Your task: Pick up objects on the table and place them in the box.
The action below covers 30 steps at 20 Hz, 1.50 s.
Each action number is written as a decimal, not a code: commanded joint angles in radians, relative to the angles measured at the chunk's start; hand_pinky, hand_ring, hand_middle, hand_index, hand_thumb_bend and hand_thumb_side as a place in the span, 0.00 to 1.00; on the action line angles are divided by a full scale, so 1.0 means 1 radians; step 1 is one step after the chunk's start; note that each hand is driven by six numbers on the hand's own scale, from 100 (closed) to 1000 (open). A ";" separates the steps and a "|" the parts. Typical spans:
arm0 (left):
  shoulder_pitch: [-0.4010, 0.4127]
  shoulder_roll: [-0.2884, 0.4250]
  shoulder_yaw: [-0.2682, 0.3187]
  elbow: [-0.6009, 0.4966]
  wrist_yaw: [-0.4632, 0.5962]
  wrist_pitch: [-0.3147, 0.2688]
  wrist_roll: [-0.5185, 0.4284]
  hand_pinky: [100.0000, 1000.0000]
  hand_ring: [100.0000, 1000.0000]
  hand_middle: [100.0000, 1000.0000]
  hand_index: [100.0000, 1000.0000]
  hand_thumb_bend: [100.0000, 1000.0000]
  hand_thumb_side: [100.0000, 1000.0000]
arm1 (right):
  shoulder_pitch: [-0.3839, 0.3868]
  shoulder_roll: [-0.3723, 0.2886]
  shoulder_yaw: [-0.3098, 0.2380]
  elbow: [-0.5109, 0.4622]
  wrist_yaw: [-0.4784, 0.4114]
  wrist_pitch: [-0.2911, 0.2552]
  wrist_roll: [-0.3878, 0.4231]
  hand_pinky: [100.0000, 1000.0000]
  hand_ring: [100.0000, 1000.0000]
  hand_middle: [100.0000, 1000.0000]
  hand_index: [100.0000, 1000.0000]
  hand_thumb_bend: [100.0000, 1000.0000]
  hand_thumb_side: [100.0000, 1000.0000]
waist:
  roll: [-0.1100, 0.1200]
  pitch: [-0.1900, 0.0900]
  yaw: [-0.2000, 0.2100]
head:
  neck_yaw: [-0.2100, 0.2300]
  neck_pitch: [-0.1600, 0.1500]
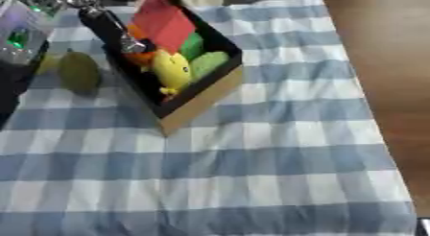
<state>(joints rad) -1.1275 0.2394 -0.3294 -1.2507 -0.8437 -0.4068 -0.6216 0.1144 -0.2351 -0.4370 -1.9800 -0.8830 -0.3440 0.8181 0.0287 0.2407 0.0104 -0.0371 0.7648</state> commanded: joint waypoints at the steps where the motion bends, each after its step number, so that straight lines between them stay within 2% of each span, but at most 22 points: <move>1: -0.035 -0.050 0.034 0.061 -0.051 0.000 0.032 0.72 0.61 0.43 0.63 0.13 0.00 | -0.007 -0.025 0.000 -0.020 -0.011 -0.087 0.089 1.00 1.00 0.29 0.99 0.00 0.42 | -0.012 -0.017 -0.005 | 0.001 0.005; 5: -0.040 -0.103 0.071 0.142 -0.134 0.006 0.062 0.73 0.63 0.45 0.64 0.20 0.00 | -0.012 -0.024 0.002 -0.020 -0.014 -0.080 0.089 1.00 1.00 0.29 0.99 0.00 0.42 | -0.014 -0.014 -0.010 | 0.007 0.005; 7: -0.037 -0.113 0.082 0.164 -0.182 0.007 0.074 0.74 0.64 0.46 0.65 0.25 0.00 | -0.012 -0.022 0.002 -0.020 -0.014 -0.079 0.089 1.00 1.00 0.29 0.99 0.00 0.42 | -0.015 -0.013 -0.011 | 0.007 0.005; 11: -0.032 -0.122 0.092 0.186 -0.258 0.008 0.101 0.75 0.65 0.47 0.66 0.28 0.00 | -0.014 -0.019 0.001 -0.020 -0.009 -0.076 0.089 1.00 1.00 0.29 0.99 0.00 0.42 | -0.015 -0.012 -0.012 | 0.006 0.005; 12: -0.032 -0.123 0.094 0.190 -0.272 0.007 0.107 0.75 0.66 0.48 0.67 0.32 0.00 | -0.014 -0.019 0.001 -0.020 -0.008 -0.076 0.089 1.00 1.00 0.29 0.99 0.00 0.42 | -0.015 -0.012 -0.011 | 0.006 0.005; 13: -0.031 -0.124 0.094 0.193 -0.284 0.006 0.111 0.77 0.69 0.51 0.70 0.36 0.00 | -0.015 -0.019 0.002 -0.020 -0.007 -0.075 0.089 1.00 1.00 0.29 0.99 0.00 0.42 | -0.015 -0.012 -0.011 | 0.007 0.005; 15: -0.030 -0.126 0.094 0.196 -0.300 0.001 0.115 0.78 0.71 0.54 0.73 0.39 0.00 | -0.015 -0.018 0.002 -0.020 -0.006 -0.073 0.089 1.00 1.00 0.29 0.99 0.00 0.42 | -0.015 -0.012 -0.011 | 0.007 0.005; 17: -0.030 -0.124 0.096 0.193 -0.316 0.001 0.119 0.84 0.79 0.64 0.81 0.46 0.00 | -0.015 -0.017 0.002 -0.020 -0.005 -0.072 0.089 1.00 1.00 0.29 0.99 0.00 0.42 | -0.015 -0.012 -0.010 | 0.008 0.005; 19: -0.029 -0.122 0.099 0.188 -0.330 0.009 0.128 0.89 0.85 0.72 0.85 0.50 0.07 | -0.015 -0.016 0.003 -0.020 -0.003 -0.072 0.089 1.00 1.00 0.29 0.99 0.00 0.42 | -0.015 -0.012 -0.010 | 0.007 0.005; 20: -0.029 -0.121 0.101 0.184 -0.338 0.014 0.135 0.94 0.91 0.77 0.88 0.57 0.19 | -0.014 -0.015 0.002 -0.020 -0.001 -0.071 0.089 1.00 1.00 0.28 0.99 0.00 0.41 | -0.015 -0.012 -0.010 | 0.007 0.005; 21: -0.029 -0.120 0.102 0.179 -0.350 0.019 0.142 0.95 0.91 0.78 0.89 0.58 0.21 | -0.014 -0.014 0.002 -0.020 0.000 -0.070 0.089 1.00 1.00 0.28 0.99 0.00 0.41 | -0.015 -0.012 -0.010 | 0.007 0.005; 22: -0.029 -0.118 0.103 0.174 -0.362 0.025 0.148 0.98 0.96 0.81 0.92 0.62 0.32 | -0.014 -0.014 0.002 -0.020 0.001 -0.069 0.089 1.00 1.00 0.28 0.99 0.00 0.41 | -0.015 -0.012 -0.010 | 0.007 0.005; 25: -0.030 -0.112 0.111 0.163 -0.410 0.047 0.159 1.00 1.00 0.85 0.94 0.66 0.35 | -0.014 -0.014 0.002 -0.020 0.002 -0.068 0.089 1.00 1.00 0.29 0.99 0.00 0.41 | -0.015 -0.013 -0.009 | 0.008 0.005; 30: -0.032 -0.099 0.135 0.160 -0.458 0.075 0.150 1.00 1.00 0.86 0.95 0.65 0.35 | -0.011 -0.015 0.000 -0.020 -0.002 -0.066 0.089 1.00 1.00 0.29 0.99 0.00 0.42 | -0.014 -0.018 -0.006 | 0.006 0.005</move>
<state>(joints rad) -1.1371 0.1155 -0.2084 -1.0681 -1.2893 -0.3406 -0.4713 0.1057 -0.2343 -0.4307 -1.9800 -0.8820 -0.3342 0.8279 0.0285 0.2414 0.0049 -0.0317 0.7648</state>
